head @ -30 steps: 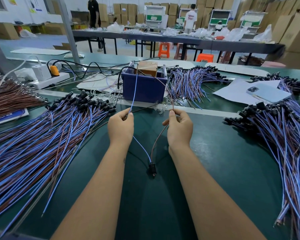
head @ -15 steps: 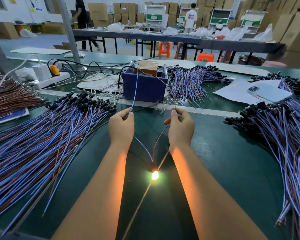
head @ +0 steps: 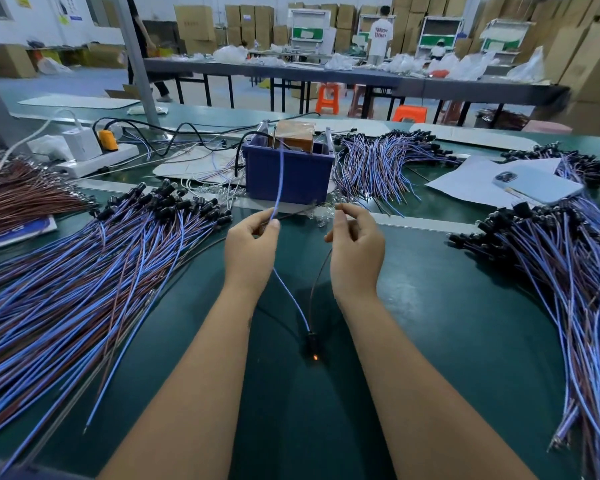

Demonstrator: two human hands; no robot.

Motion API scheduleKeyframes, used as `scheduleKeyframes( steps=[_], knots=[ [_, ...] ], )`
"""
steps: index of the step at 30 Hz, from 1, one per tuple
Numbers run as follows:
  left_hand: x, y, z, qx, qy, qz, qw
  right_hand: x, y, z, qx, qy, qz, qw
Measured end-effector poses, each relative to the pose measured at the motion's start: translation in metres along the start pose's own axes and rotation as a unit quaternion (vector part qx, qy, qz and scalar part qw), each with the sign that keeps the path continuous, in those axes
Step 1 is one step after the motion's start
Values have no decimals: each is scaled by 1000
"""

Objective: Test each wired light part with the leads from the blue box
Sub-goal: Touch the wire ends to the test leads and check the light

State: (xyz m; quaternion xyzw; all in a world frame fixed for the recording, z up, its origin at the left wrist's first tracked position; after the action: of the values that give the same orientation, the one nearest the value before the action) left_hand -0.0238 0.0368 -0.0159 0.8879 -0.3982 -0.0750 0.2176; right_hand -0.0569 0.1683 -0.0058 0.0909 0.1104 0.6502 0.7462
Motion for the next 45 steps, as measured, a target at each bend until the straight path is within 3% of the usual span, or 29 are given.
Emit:
scheduleKeyframes(
  steps=[4,7,12,17,20,23,29,35,40,42,45],
  knots=[
    [-12,-9,-16,7,-76,87,993,-10,-11,0,54,-65,104,991],
    [-13,-8,-14,59,-81,97,990,-11,-10,-2,66,-93,129,985],
    [-7,-4,-13,136,-131,78,979,-11,-8,-4,18,-50,156,986],
    [0,6,-9,204,-268,17,942,-13,-6,-8,12,-113,213,970],
    [1,6,-7,208,-284,0,936,-15,-11,-9,41,-136,269,953],
    [1,4,-6,194,-270,-9,943,-18,-15,-7,50,-87,321,942],
    [1,5,-8,181,-306,-8,935,-10,-11,-1,-12,53,302,952],
    [1,2,-11,179,-310,11,934,-5,-2,-3,-136,122,191,964],
    [4,-6,-12,123,-229,37,965,11,6,-4,-148,119,94,977],
    [0,-14,-15,53,-133,88,986,16,7,-4,-145,108,60,982],
    [-15,-32,-24,-39,-12,178,983,28,8,-6,-139,71,6,988]
  ],
)
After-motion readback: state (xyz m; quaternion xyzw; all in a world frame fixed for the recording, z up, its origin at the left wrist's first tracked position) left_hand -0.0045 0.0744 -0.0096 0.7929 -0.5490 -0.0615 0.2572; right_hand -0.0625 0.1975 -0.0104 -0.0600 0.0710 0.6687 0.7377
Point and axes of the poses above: each hand's wrist, its own y-axis towards the middle knuckle, its own x-axis out of the back of the hand, z = x × y, the point moved 1 cm from there along y, towards the middle knuckle, and after that the axes turned 8 degrees about -x, right-handed, at the moved point
